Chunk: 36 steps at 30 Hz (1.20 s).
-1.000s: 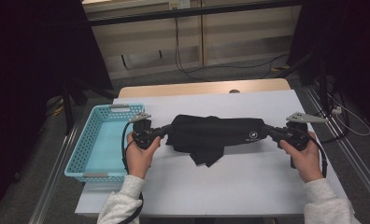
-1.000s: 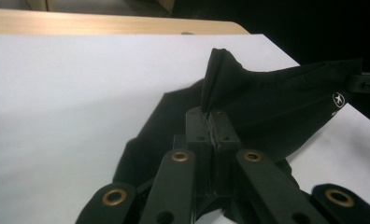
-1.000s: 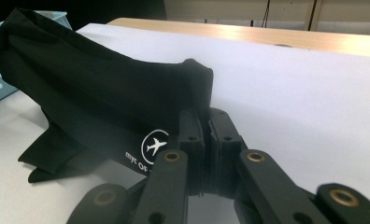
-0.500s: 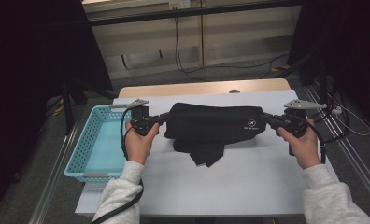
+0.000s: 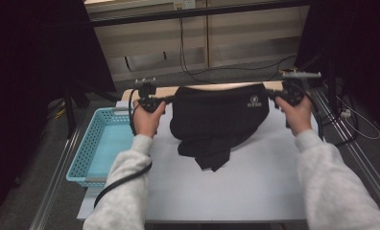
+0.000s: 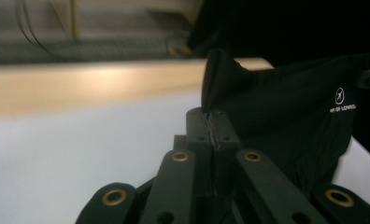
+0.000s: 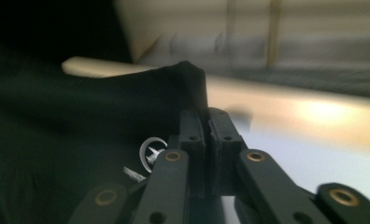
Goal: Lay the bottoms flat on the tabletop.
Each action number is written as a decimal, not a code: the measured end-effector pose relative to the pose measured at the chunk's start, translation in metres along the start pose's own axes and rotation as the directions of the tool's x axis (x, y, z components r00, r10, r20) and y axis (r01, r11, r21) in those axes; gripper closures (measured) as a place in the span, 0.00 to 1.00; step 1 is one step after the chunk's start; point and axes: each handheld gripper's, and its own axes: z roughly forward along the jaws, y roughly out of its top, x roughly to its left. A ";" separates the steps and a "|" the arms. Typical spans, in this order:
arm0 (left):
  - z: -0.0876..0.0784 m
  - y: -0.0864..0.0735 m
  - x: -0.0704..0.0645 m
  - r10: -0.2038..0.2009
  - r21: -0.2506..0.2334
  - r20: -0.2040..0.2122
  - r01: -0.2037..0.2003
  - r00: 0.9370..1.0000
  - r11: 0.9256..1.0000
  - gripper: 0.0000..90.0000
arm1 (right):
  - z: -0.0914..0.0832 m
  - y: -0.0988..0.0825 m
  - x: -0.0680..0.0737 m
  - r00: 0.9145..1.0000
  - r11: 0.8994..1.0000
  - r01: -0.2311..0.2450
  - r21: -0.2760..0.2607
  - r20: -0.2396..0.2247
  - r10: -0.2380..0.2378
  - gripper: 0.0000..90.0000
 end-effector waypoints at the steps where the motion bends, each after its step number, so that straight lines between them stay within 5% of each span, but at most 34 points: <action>1: 0.005 0.008 -0.001 0.027 -0.024 -0.035 -0.028 0.999 0.999 0.97 | 0.008 0.012 0.005 0.999 0.999 -0.021 -0.045 0.029 0.022 0.88; 2: 0.010 0.012 -0.001 0.042 -0.042 -0.071 -0.045 0.997 0.998 0.90 | 0.016 0.021 0.010 0.998 0.997 -0.006 -0.070 0.068 0.010 0.76; 4: 0.016 0.011 -0.001 0.065 -0.042 -0.119 -0.070 0.991 0.997 0.51 | 0.026 0.026 0.020 0.995 0.998 0.001 -0.063 0.096 0.006 0.62; 6: 0.017 0.001 -0.002 0.068 -0.016 -0.090 -0.069 0.994 0.997 0.44 | 0.027 0.018 0.027 0.998 0.999 -0.013 -0.042 0.063 0.016 0.52; 8: 0.018 -0.013 -0.004 0.068 0.008 -0.060 -0.067 0.996 0.998 0.36 | 0.023 0.003 0.033 0.998 0.999 0.051 0.001 0.047 -0.051 0.47; 10: 0.017 -0.029 -0.005 0.069 0.028 -0.047 -0.067 0.997 0.997 0.32 | 0.016 -0.016 0.036 0.994 0.995 0.099 0.034 0.053 -0.100 0.42; 16: 0.005 -0.068 -0.017 0.085 0.064 -0.005 -0.085 0.996 0.994 0.26 | -0.010 -0.068 0.045 0.990 0.981 0.143 0.133 0.002 -0.144 0.31; 24: -0.009 -0.109 -0.036 0.130 0.106 0.046 -0.134 0.990 0.985 0.23 | -0.039 -0.129 0.075 0.982 0.966 0.186 0.181 -0.061 -0.178 0.24; 27: -0.014 -0.120 -0.040 0.147 0.106 0.064 -0.154 0.987 0.982 0.21 | -0.045 -0.139 0.085 0.975 0.954 0.222 0.204 -0.069 -0.212 0.23; 30: -0.018 -0.126 -0.042 0.162 0.110 0.072 -0.170 0.984 0.979 0.20 | -0.049 -0.142 0.088 0.983 0.968 0.172 0.180 -0.096 -0.157 0.22; 36: -0.028 -0.138 -0.040 0.176 0.107 0.087 -0.185 0.980 0.977 0.19 | -0.046 -0.147 0.088 0.983 0.967 0.168 0.191 -0.109 -0.149 0.20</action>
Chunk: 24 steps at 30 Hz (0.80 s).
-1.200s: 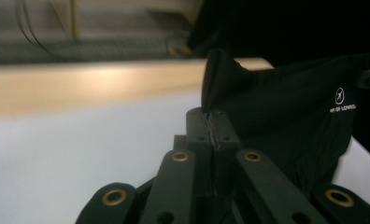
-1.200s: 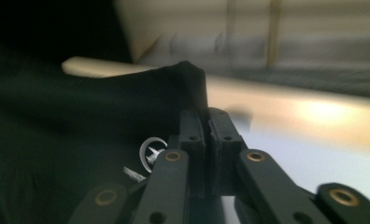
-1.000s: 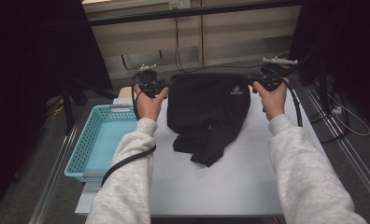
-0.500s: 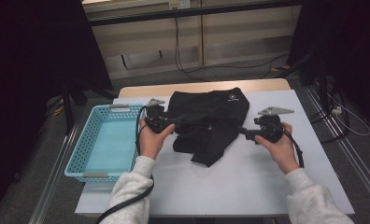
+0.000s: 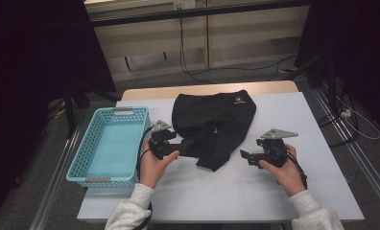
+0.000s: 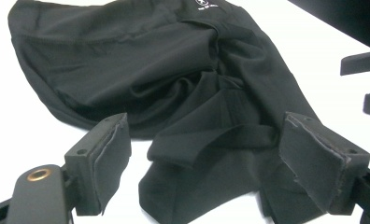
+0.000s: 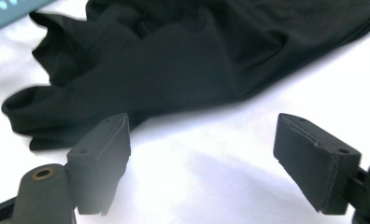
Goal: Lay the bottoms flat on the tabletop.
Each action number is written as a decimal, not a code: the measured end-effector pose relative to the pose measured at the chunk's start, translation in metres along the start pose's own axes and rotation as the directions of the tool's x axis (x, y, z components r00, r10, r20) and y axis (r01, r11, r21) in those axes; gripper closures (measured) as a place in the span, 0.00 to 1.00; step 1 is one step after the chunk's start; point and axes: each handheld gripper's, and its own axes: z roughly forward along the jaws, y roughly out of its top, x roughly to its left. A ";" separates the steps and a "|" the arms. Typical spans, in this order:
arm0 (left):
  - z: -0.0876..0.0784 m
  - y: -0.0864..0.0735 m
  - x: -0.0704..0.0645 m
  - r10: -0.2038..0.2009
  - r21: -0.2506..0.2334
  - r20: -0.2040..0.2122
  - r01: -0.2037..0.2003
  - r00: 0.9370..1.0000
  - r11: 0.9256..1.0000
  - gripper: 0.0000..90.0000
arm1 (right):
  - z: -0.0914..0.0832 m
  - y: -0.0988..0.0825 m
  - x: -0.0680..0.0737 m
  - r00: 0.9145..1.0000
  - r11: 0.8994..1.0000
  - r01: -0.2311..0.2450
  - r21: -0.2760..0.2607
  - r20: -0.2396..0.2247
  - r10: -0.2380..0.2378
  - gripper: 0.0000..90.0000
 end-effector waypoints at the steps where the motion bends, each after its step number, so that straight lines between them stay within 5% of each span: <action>1: 0.000 0.000 0.000 0.005 0.001 -0.003 -0.005 1.000 1.000 0.19 | 0.001 -0.001 0.001 1.000 1.000 0.010 0.014 0.007 -0.010 0.20; 14: -0.001 -0.006 -0.001 0.020 0.011 0.001 -0.020 1.000 1.000 0.20 | 0.008 -0.001 0.006 0.999 0.999 0.036 0.016 -0.005 -0.036 0.18; 24: -0.003 -0.005 -0.008 0.031 0.011 0.012 -0.031 0.999 0.999 0.18 | 0.016 0.004 0.024 0.994 0.995 0.091 0.037 -0.057 -0.089 0.41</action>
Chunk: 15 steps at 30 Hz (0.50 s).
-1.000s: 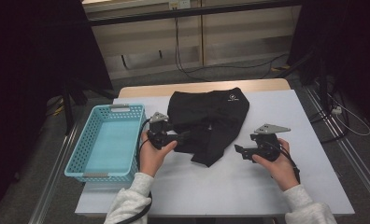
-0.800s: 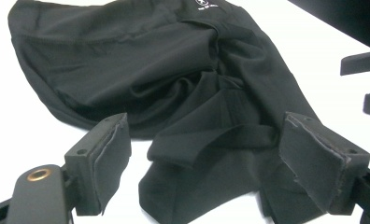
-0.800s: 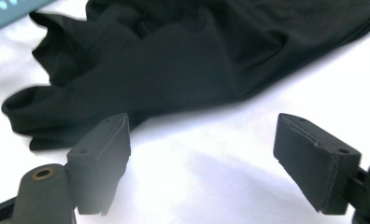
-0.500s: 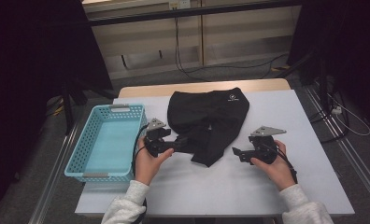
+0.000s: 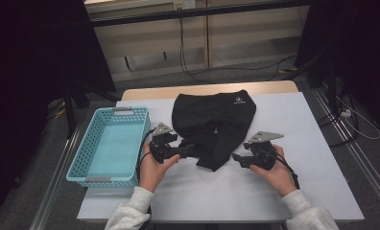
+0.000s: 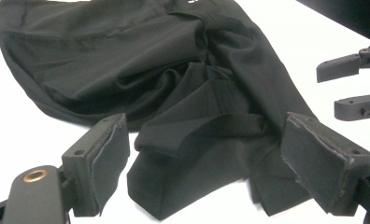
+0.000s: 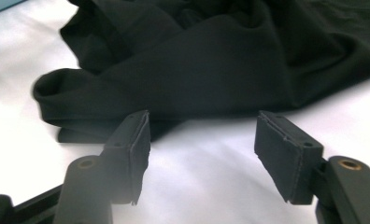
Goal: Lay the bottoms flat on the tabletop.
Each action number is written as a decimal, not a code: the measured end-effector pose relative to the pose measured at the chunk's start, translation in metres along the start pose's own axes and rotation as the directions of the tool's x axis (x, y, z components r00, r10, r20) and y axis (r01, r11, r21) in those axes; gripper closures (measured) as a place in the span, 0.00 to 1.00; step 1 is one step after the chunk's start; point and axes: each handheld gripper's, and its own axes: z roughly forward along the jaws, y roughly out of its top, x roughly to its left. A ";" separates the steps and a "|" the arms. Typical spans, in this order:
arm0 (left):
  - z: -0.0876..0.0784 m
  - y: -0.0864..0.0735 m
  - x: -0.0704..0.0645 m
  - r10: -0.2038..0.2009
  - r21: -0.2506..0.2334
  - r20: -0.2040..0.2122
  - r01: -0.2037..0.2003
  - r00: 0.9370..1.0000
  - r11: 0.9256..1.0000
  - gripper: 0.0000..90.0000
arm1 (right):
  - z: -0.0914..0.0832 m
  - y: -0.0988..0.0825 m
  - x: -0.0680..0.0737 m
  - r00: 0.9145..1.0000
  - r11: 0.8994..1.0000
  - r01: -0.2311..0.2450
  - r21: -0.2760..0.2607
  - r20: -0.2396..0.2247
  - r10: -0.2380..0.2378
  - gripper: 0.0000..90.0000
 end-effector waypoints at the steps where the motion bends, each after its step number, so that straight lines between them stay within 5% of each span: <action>1: -0.001 0.000 0.000 0.005 0.005 -0.002 -0.005 1.000 1.000 0.18 | 0.001 0.001 0.002 1.000 1.000 -0.001 0.004 -0.005 0.001 0.42; 8: -0.002 -0.002 0.002 0.002 0.000 -0.010 -0.002 1.000 1.000 0.18 | 0.005 0.009 0.024 0.997 0.999 0.046 -0.016 -0.059 -0.047 0.50; 15: 0.000 -0.004 0.004 0.000 0.012 -0.007 0.000 1.000 1.000 0.18 | 0.017 0.011 0.043 0.987 0.994 0.108 0.023 -0.124 -0.104 0.59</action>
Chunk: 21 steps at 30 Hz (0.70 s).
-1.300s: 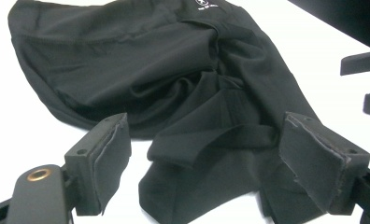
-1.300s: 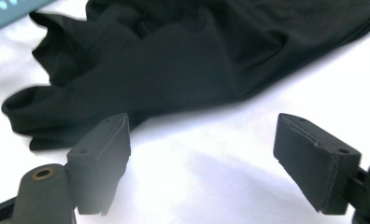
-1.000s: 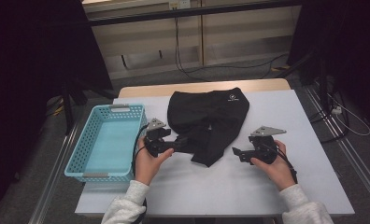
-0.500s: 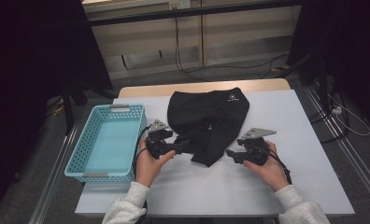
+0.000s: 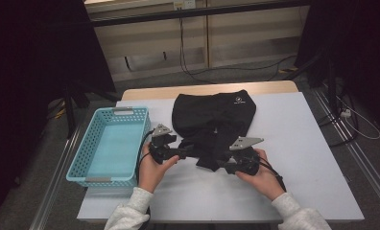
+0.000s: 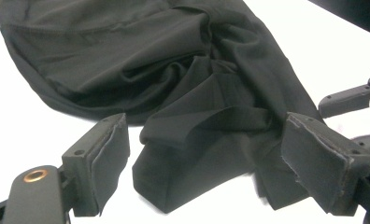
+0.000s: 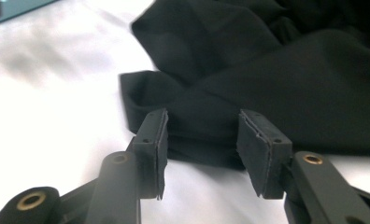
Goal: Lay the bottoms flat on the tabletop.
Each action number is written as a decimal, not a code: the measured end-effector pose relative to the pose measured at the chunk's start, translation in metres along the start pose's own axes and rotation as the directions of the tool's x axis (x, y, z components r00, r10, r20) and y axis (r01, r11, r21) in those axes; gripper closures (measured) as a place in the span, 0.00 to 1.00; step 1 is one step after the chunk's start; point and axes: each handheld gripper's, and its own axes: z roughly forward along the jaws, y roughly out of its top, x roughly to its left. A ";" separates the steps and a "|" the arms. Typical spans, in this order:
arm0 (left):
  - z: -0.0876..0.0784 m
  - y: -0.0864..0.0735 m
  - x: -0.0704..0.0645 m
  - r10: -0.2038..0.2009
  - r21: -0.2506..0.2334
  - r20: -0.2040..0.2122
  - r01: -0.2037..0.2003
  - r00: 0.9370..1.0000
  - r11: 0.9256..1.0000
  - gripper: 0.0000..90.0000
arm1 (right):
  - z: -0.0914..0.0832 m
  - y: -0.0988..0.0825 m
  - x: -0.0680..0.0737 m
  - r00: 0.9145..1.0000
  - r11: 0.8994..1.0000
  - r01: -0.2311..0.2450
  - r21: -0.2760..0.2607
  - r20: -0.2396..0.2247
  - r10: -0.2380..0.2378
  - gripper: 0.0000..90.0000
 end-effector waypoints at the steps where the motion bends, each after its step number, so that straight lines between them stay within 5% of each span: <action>1: 0.000 0.000 0.000 0.005 0.003 0.002 -0.005 1.000 1.000 0.18 | 0.001 0.001 0.002 1.000 1.000 0.004 -0.004 -0.004 -0.004 0.56; 8: 0.000 -0.001 0.003 0.000 0.002 -0.001 0.000 1.000 1.000 0.18 | 0.018 0.004 0.014 0.998 0.997 0.063 0.033 -0.007 -0.063 0.48; 11: -0.001 -0.002 0.003 -0.003 0.002 -0.007 0.003 1.000 1.000 0.18 | 0.022 0.005 0.016 0.992 0.992 0.114 0.045 0.052 -0.116 0.76; 13: -0.001 -0.003 0.004 0.001 0.006 -0.007 -0.001 1.000 1.000 0.18 | 0.021 0.007 0.014 0.994 0.994 0.101 0.039 0.044 -0.102 0.91; 21: 0.001 -0.002 0.001 0.010 0.009 0.005 -0.010 1.000 1.000 0.18 | -0.012 0.006 -0.009 0.999 0.999 0.018 -0.040 0.037 -0.017 0.93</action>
